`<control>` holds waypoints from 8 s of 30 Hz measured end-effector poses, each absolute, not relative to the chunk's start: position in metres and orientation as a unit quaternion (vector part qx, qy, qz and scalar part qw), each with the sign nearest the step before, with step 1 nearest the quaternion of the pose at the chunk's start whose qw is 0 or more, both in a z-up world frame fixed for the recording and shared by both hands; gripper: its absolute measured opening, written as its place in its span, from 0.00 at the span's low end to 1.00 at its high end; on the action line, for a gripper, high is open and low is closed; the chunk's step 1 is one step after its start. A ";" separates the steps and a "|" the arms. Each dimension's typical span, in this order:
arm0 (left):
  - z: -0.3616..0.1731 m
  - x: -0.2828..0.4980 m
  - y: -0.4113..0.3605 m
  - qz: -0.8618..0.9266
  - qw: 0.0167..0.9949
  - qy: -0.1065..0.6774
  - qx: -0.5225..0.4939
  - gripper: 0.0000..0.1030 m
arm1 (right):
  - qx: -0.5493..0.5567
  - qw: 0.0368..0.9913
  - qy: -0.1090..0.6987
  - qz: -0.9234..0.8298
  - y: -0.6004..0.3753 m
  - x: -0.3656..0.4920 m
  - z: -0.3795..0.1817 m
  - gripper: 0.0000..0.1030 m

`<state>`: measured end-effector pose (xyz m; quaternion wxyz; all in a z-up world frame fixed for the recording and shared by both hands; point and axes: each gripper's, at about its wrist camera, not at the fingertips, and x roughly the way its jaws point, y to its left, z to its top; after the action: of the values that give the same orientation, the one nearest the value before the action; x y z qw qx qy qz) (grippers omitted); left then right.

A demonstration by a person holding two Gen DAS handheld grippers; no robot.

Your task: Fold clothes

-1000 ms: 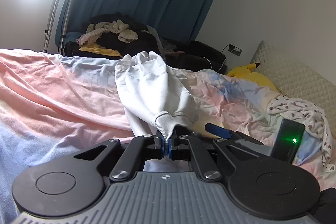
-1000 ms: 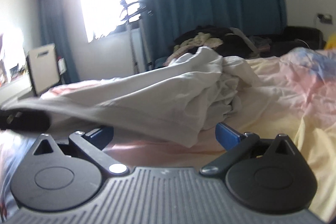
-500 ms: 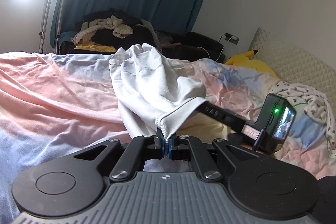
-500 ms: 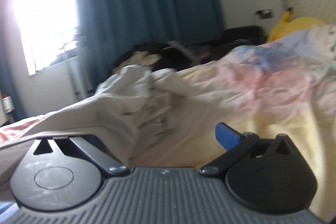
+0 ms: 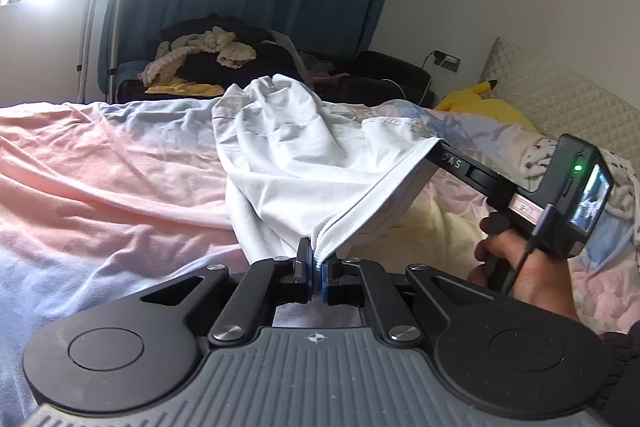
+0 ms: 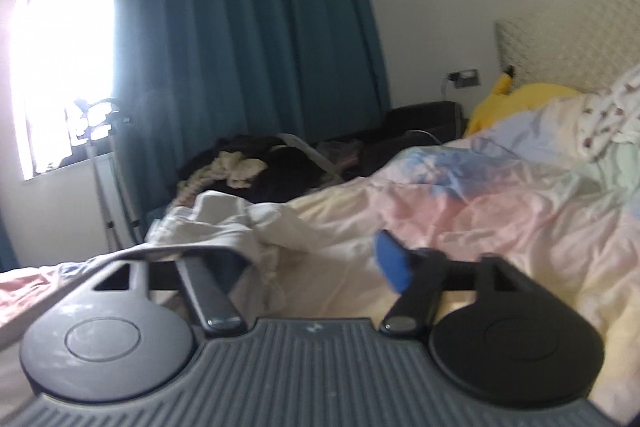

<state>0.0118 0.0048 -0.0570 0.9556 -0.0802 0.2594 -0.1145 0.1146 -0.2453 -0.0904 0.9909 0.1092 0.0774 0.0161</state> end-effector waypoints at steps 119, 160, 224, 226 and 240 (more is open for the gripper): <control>-0.001 -0.054 0.083 -0.035 0.977 0.085 -0.193 0.04 | 0.304 0.932 0.160 0.113 -0.207 0.039 -0.117 0.06; 0.286 -0.169 0.072 -0.145 0.967 -0.161 -0.134 0.04 | 0.260 0.901 -0.278 0.209 -0.288 -0.163 0.274 0.05; -0.025 0.102 0.076 -0.096 0.925 0.341 -0.139 0.70 | 0.165 0.961 0.201 0.097 -0.270 0.137 -0.029 0.80; -0.029 0.077 0.076 -0.098 0.912 0.358 -0.172 0.69 | 0.180 0.957 0.205 0.099 -0.273 0.110 -0.029 0.80; -0.104 0.025 0.097 -0.110 0.782 0.432 -0.435 0.46 | 0.331 0.905 0.248 0.098 -0.303 0.047 -0.067 0.80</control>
<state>0.0247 0.0967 -0.1041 0.7824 -0.4354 0.4316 -0.1098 0.0467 -0.3030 -0.0666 0.9054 0.3305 0.2480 0.0978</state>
